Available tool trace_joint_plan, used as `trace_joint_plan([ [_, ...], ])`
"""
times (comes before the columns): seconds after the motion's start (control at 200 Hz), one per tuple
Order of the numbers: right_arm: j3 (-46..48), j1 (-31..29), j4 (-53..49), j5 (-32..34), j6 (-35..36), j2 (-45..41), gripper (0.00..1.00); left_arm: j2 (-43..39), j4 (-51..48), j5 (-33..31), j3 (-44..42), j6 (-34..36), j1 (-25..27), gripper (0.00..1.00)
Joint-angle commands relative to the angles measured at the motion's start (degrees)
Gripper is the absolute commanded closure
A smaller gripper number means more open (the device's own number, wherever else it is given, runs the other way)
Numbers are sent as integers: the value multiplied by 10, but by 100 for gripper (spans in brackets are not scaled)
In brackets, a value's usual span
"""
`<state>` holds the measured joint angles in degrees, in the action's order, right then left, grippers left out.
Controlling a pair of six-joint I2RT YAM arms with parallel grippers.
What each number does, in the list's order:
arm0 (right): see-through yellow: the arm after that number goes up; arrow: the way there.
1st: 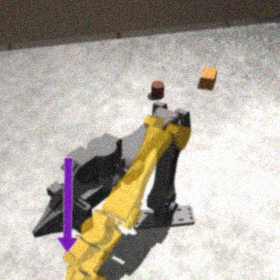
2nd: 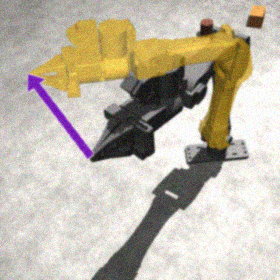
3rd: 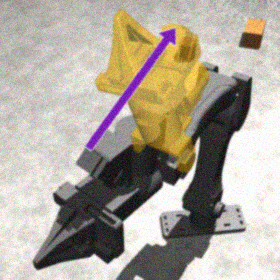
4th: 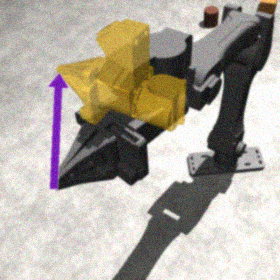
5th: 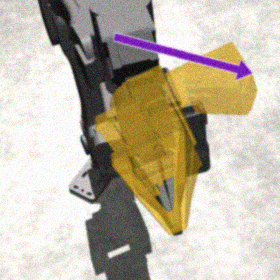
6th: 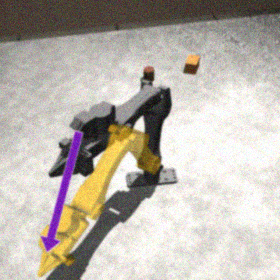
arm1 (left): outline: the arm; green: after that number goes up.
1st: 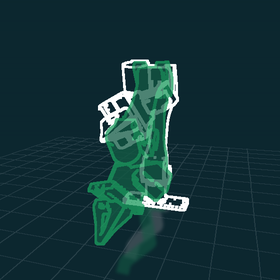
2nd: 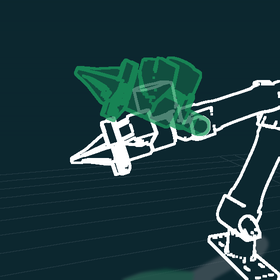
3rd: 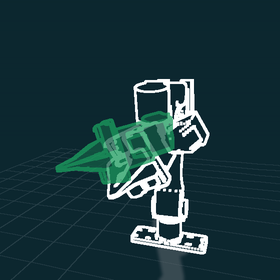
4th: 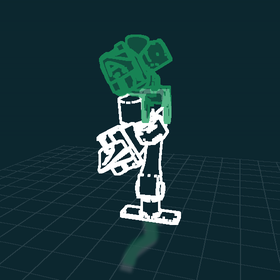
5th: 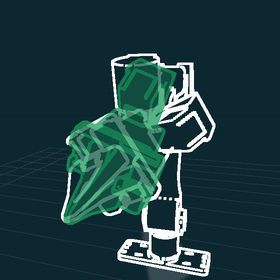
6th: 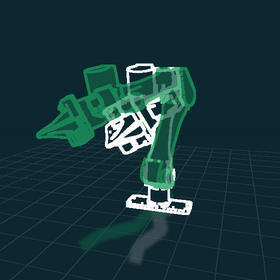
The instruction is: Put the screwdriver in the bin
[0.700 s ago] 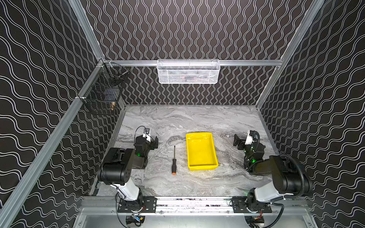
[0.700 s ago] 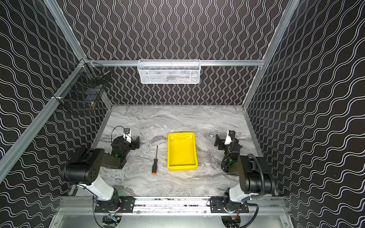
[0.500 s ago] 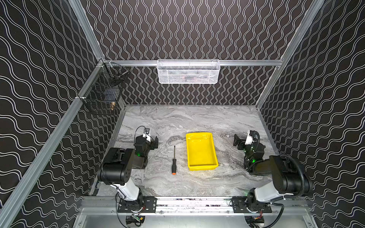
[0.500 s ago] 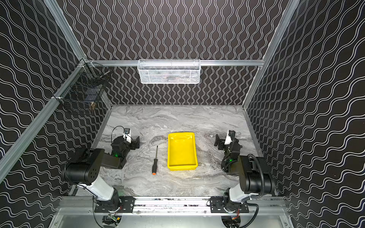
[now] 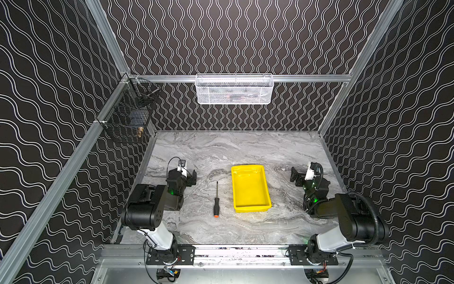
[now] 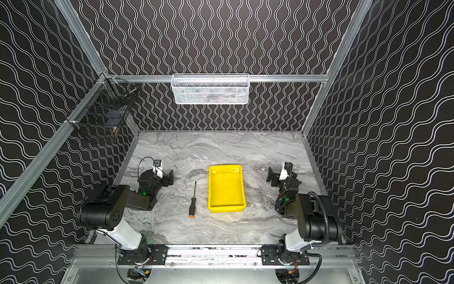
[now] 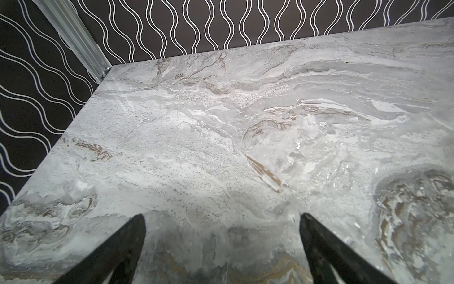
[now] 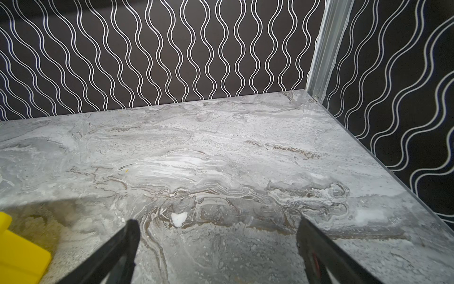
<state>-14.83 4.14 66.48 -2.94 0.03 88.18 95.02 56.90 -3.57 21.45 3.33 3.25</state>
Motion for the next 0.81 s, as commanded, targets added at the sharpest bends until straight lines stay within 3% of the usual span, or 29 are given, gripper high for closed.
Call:
trace_joint_plan([
  [0.0,-2,0,12,-3,8,1,1,-2,14,-1,-1,4,-2,1],
  [0.07,-3,0,10,-4,2,1,1,-3,15,-13,-2,0,-2,1],
  [0.15,-5,0,6,38,-8,-2,1,-12,0,-31,3,-6,-1,1],
  [0.265,-9,0,-20,51,-12,-29,0,-77,-66,-84,12,-20,3,1],
  [0.33,-29,0,-83,56,-18,-60,0,-139,-146,-143,25,-26,17,1],
  [0.415,-85,0,-237,45,-39,-111,1,-201,-257,-251,61,-46,44,1],
  [0.496,-126,0,-332,18,-63,-152,1,-240,-321,-309,94,-73,67,1],
  [0.641,-215,0,-440,-32,-108,-192,1,-284,-560,-350,214,-199,120,1],
  [0.801,-340,-5,-597,-81,-95,-197,1,-240,-791,-375,336,-296,190,1],
])
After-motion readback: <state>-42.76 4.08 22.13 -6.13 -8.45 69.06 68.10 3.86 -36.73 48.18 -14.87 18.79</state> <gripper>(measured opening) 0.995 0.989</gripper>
